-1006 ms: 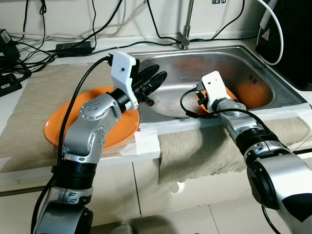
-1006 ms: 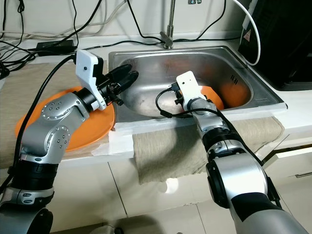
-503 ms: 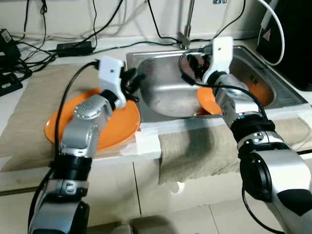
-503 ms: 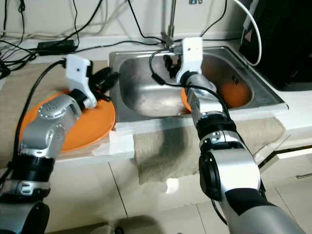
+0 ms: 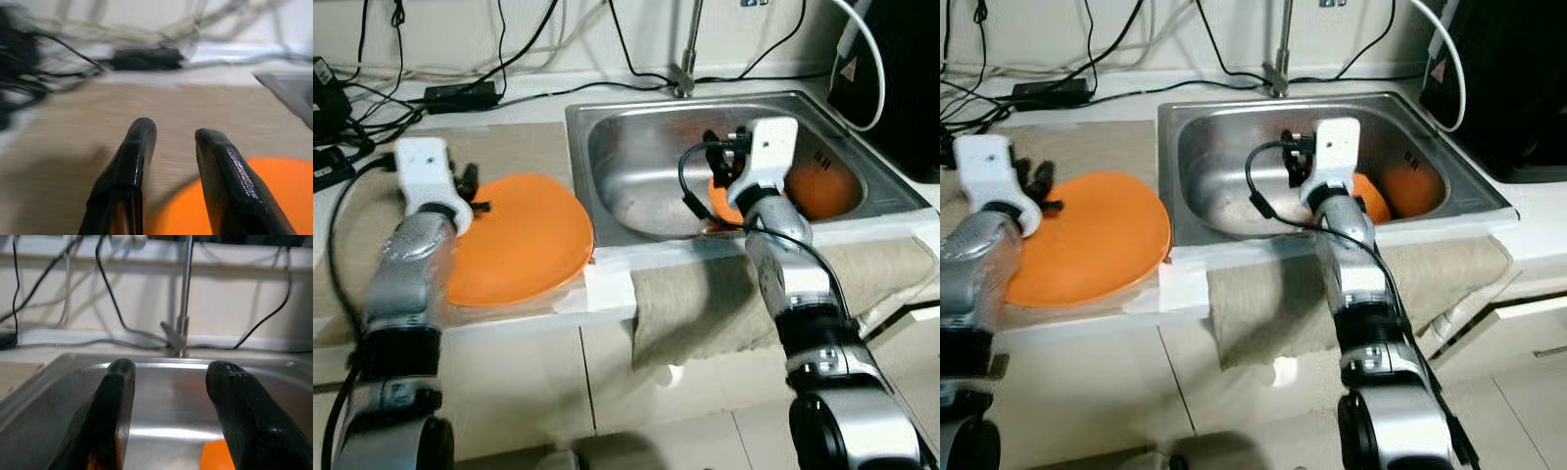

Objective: Kitchen organization

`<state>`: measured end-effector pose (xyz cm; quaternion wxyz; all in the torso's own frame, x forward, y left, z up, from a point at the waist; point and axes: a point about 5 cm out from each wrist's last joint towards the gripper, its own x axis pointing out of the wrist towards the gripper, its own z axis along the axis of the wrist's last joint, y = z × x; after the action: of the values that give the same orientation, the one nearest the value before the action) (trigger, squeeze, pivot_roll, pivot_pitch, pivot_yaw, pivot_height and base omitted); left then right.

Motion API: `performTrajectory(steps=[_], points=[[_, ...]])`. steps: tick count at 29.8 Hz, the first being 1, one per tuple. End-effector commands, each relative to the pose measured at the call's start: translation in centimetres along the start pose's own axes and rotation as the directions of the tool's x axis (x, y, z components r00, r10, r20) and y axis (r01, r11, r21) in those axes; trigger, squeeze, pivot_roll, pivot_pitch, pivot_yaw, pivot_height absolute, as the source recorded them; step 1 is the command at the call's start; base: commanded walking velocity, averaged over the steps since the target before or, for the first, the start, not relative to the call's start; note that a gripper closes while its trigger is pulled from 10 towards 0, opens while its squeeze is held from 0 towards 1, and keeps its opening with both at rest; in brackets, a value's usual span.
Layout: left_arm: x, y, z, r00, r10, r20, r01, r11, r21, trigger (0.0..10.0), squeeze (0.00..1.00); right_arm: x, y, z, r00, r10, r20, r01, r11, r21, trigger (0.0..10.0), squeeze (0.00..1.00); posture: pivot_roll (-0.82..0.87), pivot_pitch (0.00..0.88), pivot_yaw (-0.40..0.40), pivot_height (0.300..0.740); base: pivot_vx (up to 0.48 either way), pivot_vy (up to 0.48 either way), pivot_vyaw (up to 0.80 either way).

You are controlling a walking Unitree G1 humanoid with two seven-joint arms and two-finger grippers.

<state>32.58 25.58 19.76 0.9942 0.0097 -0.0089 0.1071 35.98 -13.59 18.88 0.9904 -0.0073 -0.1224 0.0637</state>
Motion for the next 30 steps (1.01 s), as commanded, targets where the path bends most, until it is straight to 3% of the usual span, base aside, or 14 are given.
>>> performTrajectory(steps=[1, 6, 8, 9, 10, 12, 15, 17, 18, 20, 25, 30], points=[[-0.9, -0.2, 1.7, 0.998, 0.013, 0.062, -0.012, 1.0, -0.015, 10.0, 0.0, -0.4, 0.1, 0.6, 1.0, -0.018, 0.025, 0.018, 1.0, -0.003, 10.0, 0.0, 0.07, 0.0, 0.007, 0.74, 0.0, 0.0, 0.0], [-4.2, -0.6, 3.2, 0.988, 0.01, 0.153, -0.003, 0.999, -0.047, 10.0, 0.0, -2.5, 0.6, 0.2, 1.0, -0.029, 0.012, 0.029, 0.999, 0.018, 10.0, 0.0, 0.11, 0.006, -0.004, 0.74, 0.0, 0.0, 0.0], [-5.2, -0.7, 3.6, 0.981, 0.01, 0.195, -0.005, 1.0, -0.026, 10.0, 0.0, -3.2, 0.9, -0.3, 1.0, -0.017, 0.001, 0.017, 1.0, 0.009, 10.0, 0.0, 0.11, 0.009, -0.01, 0.74, 0.0, 0.0, 0.0], [-6.3, -1.3, 3.3, 0.979, -0.029, 0.204, 0.032, 0.999, -0.016, 10.0, 0.0, -4.2, 1.2, -0.8, 1.0, -0.001, -0.01, 0.001, 1.0, -0.015, 10.0, 0.0, 0.12, 0.009, -0.015, 0.74, 0.0, 0.0, 0.0], [-6.3, -1.3, 3.3, 0.979, -0.029, 0.204, 0.032, 0.999, -0.016, 10.0, 0.0, -4.2, 1.2, -0.8, 1.0, -0.001, -0.01, 0.001, 1.0, -0.015, 10.0, 0.0, 0.12, 0.009, -0.015, 0.74, 0.0, 0.0, 0.0], [-7.9, -1.4, 0.9, 0.991, -0.029, 0.129, 0.033, 0.999, -0.025, 10.0, 0.0, -5.3, 1.2, -1.5, 0.999, 0.006, -0.035, -0.008, 0.999, -0.033, 10.0, 0.0, 0.12, 0.01, -0.017, 0.74, 0.0, 0.0, 0.0], [-8.9, -1.4, -0.9, 0.998, -0.016, 0.066, 0.017, 1.0, -0.004, 10.0, 0.0, -5.9, 1.1, -1.7, 0.999, -0.008, -0.053, 0.007, 1.0, -0.022, 10.0, 0.0, 0.11, 0.007, -0.019, 0.74, 0.0, 0.0, 0.0], [-8.9, -0.6, -1.2, 0.997, 0.031, 0.064, -0.034, 0.999, 0.043, 10.0, 0.0, -6.1, 0.5, -1.2, 0.999, -0.021, -0.047, 0.021, 1.0, -0.013, 10.0, 0.0, 0.11, 0.0, -0.024, 0.74, 0.0, 0.0, 0.0], [-8.2, 0.5, -0.5, 0.994, 0.069, 0.088, -0.075, 0.995, 0.068, 10.0, 0.0, -6.2, -0.7, -0.7, 0.999, -0.018, -0.043, 0.017, 0.999, -0.036, 10.0, 0.0, 0.11, 0.0, -0.023, 0.74, 0.0, 0.0, 0.0], [-7.9, 1.2, -0.2, 0.992, 0.094, 0.087, -0.099, 0.993, 0.059, 10.0, 0.0, -6.3, -1.7, -0.5, 0.999, -0.019, -0.051, 0.016, 0.998, -0.054, 10.0, 0.0, 0.11, 0.0, -0.023, 0.74, 0.0, 0.0, 0.0], [-7.0, 1.9, 0.2, 0.998, 0.035, 0.049, -0.041, 0.991, 0.129, 10.0, 0.0, -6.7, -4.7, -0.2, 0.991, 0.048, -0.124, -0.059, 0.994, -0.087, 10.0, 0.0, 0.09, 0.0, -0.019, 0.74, 0.0, 0.0, 0.0], [-6.8, 1.1, 0.5, 0.999, -0.041, 0.035, 0.039, 0.996, 0.078, 10.0, 0.0, -6.7, -4.9, 0.0, 0.985, 0.089, -0.145, -0.106, 0.988, -0.114, 10.0, 0.0, 0.08, 0.0, -0.024, 0.74, 0.0, 0.0, 0.0]])
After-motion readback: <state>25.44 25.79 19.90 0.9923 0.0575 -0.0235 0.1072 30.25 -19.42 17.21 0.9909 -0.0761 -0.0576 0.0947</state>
